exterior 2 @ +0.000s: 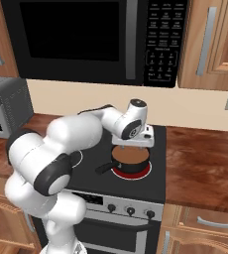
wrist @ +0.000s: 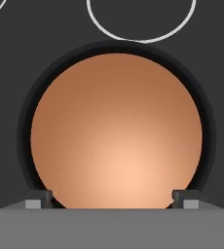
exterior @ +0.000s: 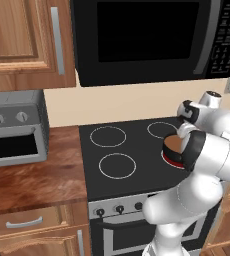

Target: Pick up the sugar cube(s) and place them in the saucepan with hot chocolate.

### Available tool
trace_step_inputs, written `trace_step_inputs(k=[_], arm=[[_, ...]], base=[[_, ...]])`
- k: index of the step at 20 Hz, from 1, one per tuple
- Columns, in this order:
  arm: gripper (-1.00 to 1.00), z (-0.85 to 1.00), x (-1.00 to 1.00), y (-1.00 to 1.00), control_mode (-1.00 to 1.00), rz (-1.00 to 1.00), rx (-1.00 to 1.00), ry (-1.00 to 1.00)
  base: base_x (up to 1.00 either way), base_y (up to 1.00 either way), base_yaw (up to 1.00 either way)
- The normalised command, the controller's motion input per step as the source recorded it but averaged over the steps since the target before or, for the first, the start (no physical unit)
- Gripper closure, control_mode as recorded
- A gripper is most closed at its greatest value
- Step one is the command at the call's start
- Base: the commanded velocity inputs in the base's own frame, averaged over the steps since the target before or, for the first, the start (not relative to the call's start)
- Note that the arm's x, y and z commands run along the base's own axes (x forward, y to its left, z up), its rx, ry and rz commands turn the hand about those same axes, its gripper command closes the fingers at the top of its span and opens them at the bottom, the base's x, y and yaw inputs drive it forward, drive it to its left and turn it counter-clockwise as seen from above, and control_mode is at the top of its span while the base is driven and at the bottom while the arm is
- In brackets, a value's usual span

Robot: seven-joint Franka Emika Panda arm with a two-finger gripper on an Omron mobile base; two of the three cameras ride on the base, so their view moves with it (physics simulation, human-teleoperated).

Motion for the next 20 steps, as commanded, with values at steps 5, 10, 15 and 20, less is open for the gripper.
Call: trace_step_inputs(k=[5,10,15,20], arm=[[-1.00,0.35,-0.11,-0.07,-1.00,0.00,0.03,0.00],[-1.00,0.24,-0.07,-0.10,-1.00,0.00,0.05,0.00],[-1.00,0.02,-0.20,-0.33,-1.00,-0.01,0.05,-0.04],[-1.00,0.04,-0.32,-0.30,-1.00,0.00,0.06,-0.08]], base=[[0.00,0.00,0.00],[0.00,0.00,0.00],[0.00,0.00,0.00],[0.00,0.00,0.00]])
